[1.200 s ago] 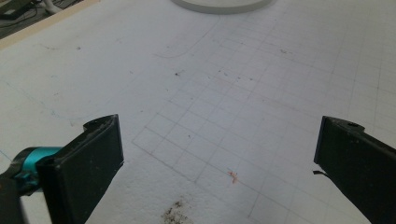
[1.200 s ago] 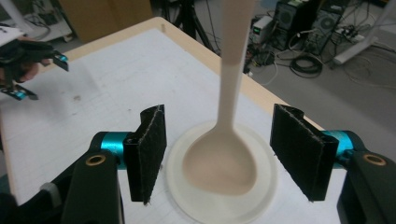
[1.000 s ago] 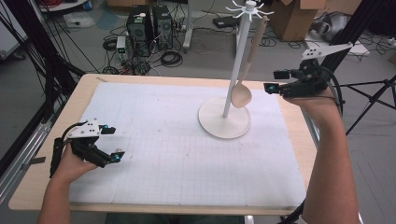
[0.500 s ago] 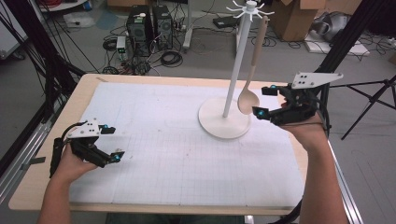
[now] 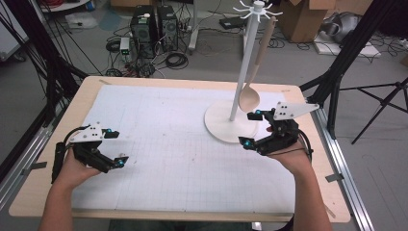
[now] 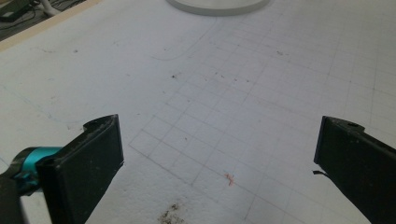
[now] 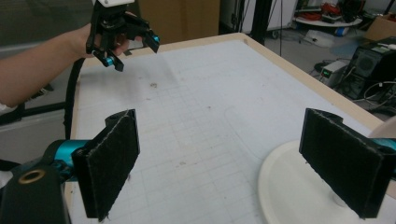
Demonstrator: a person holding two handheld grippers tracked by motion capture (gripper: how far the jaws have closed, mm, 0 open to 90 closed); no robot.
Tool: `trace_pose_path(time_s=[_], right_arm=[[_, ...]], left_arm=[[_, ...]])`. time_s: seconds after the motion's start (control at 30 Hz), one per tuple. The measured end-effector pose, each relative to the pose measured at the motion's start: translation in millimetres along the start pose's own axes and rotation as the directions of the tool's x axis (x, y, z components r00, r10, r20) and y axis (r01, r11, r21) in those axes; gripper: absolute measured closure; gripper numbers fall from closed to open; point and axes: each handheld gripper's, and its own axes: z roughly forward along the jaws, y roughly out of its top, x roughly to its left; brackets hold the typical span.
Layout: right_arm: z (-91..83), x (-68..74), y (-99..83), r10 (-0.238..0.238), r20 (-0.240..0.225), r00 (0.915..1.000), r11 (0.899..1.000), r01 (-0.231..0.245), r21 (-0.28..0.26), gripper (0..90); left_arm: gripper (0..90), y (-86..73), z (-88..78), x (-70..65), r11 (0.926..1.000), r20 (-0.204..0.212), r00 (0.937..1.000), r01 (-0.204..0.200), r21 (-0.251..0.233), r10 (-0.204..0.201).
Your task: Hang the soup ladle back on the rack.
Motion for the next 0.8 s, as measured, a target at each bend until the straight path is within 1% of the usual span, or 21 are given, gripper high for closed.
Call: trace_pose_path(time_s=[0.17, 0.33, 0.4, 0.5, 0.6, 0.7, 0.73, 0.8], right_arm=[[8.2, 6.5, -13.5, -0.002, -0.001, 1.0, 1.0, 0.002, -0.002, 10.6], [17.1, 10.4, -34.2, 0.029, -0.011, 0.9995, 1.0, -0.029, 0.013, 8.5], [21.5, 11.5, -40.8, 0.044, 0.014, 0.9989, 0.998, -0.045, 0.033, 3.3], [26.4, 12.4, -49.6, 0.05, 0.019, 0.9985, 0.998, -0.051, 0.044, 2.7], [30.4, 13.7, -58.0, 0.066, 0.015, 0.9977, 0.997, -0.066, 0.039, 2.5], [35.0, 15.0, -66.0, 0.08, 0.023, 0.9965, 0.996, -0.081, 0.041, 0.7], [36.9, 15.3, -68.9, 0.079, 0.029, 0.9965, 0.996, -0.08, 0.037, 0.3], [40.1, 15.0, -74.6, 0.088, 0.022, 0.9958, 0.996, -0.089, 0.022, 0.3]], left_arm=[[1.7, 0.2, 0.1, -0.1, 1.0, 0.004, 1.0, -0.006, 0.002, 0.006], [1.7, -0.3, 0.3, -0.1, 1.0, 0.006, 1.0, -0.001, 0.001, 0.001], [1.7, -0.4, 0.9, -0.3, 1.0, 0.01, 0.9999, -0.005, 0.004, 0.005], [1.7, 0.0, 1.3, -0.8, 1.0, 0.012, 0.9999, -0.006, 0.004, 0.006], [1.7, -0.2, 1.4, -0.3, 1.0, 0.011, 0.9999, -0.007, 0.006, 0.007], [1.7, -0.5, 1.8, -0.1, 1.0, 0.013, 0.9999, -0.006, 0.005, 0.006], [1.7, -0.6, 1.9, -0.2, 1.0, 0.015, 0.9999, -0.006, 0.005, 0.006], [1.6, -0.7, 1.9, -0.3, 1.0, 0.017, 0.9998, -0.005, 0.004, 0.005]])
